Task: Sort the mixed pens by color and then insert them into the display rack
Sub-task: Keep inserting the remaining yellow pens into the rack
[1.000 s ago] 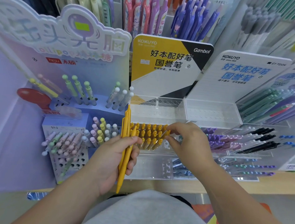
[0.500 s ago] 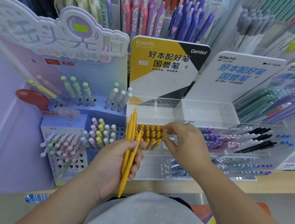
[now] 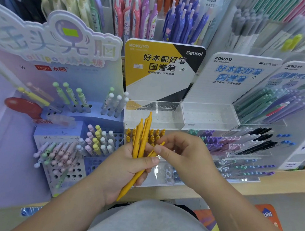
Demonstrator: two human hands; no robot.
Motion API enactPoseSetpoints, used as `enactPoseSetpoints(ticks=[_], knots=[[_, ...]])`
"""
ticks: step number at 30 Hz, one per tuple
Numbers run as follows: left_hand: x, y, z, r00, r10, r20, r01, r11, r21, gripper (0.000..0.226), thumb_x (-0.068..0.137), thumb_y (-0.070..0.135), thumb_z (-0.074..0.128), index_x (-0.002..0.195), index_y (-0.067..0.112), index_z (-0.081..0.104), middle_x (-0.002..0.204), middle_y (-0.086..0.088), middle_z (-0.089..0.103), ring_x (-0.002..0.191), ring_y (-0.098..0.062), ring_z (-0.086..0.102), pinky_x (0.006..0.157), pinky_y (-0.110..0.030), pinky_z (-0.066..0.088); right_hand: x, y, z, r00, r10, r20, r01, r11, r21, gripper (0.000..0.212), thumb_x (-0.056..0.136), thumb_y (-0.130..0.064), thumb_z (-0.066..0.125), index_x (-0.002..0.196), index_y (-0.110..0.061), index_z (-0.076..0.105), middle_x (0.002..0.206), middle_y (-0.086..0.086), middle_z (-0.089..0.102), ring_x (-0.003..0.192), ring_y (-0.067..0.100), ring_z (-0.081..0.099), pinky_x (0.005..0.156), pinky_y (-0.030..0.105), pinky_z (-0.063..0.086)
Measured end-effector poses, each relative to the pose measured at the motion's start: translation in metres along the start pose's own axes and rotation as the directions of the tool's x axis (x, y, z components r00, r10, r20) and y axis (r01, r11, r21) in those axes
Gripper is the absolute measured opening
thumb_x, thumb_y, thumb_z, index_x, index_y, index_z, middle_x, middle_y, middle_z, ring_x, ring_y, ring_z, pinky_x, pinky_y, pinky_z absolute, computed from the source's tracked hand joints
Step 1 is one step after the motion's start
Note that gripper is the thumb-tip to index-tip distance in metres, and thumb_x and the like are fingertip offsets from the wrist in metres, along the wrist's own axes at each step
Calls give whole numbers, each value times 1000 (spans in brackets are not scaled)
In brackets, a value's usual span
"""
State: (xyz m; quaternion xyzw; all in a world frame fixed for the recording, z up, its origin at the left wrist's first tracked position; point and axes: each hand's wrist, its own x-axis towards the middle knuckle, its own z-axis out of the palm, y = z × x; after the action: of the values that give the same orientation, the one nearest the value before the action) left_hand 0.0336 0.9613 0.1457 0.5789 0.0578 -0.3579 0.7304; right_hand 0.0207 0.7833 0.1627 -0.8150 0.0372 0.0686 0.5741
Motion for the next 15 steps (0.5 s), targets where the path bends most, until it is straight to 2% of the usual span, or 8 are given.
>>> enactPoseSetpoints(ticks=[3,4,8,11,15], knots=[[2,0,0,997,-70,-29,68,995,-67,14,96,17,60,106,8,63,69,-11,60,51,-19,48,46,-26,38,2,2,-7,996,86,-28,-82,988,134,12,83,-15,78,94,-13,75,81,8,74,78,22,70,77,38,57],[2,0,0,996,-83,-39,79,993,-84,13,97,15,57,106,8,63,71,-14,62,52,-20,49,46,-26,39,2,1,-10,993,106,-51,-96,981,171,12,82,-13,78,94,-13,75,83,10,75,82,25,71,80,39,57],[4,-4,-2,997,-9,-76,7,1000,-30,11,97,7,56,105,7,65,72,-12,65,52,-18,49,45,-26,37,1,0,-17,987,131,-97,-107,969,221,13,81,-11,78,93,-13,75,79,7,76,71,15,70,75,31,57],[5,-5,-2,995,20,-95,-22,1000,-20,9,96,6,59,101,8,65,73,-9,66,55,-17,48,47,-25,37,-1,1,-13,983,143,-115,-114,967,227,17,81,-12,77,98,-15,74,77,8,75,68,14,67,73,27,56],[8,-5,-4,994,-30,-106,24,998,-52,15,98,18,57,104,7,65,73,-9,67,53,-16,47,47,-25,33,-1,0,-17,982,130,-137,-96,968,232,19,85,-9,74,102,-17,74,81,10,74,75,18,68,80,31,56]])
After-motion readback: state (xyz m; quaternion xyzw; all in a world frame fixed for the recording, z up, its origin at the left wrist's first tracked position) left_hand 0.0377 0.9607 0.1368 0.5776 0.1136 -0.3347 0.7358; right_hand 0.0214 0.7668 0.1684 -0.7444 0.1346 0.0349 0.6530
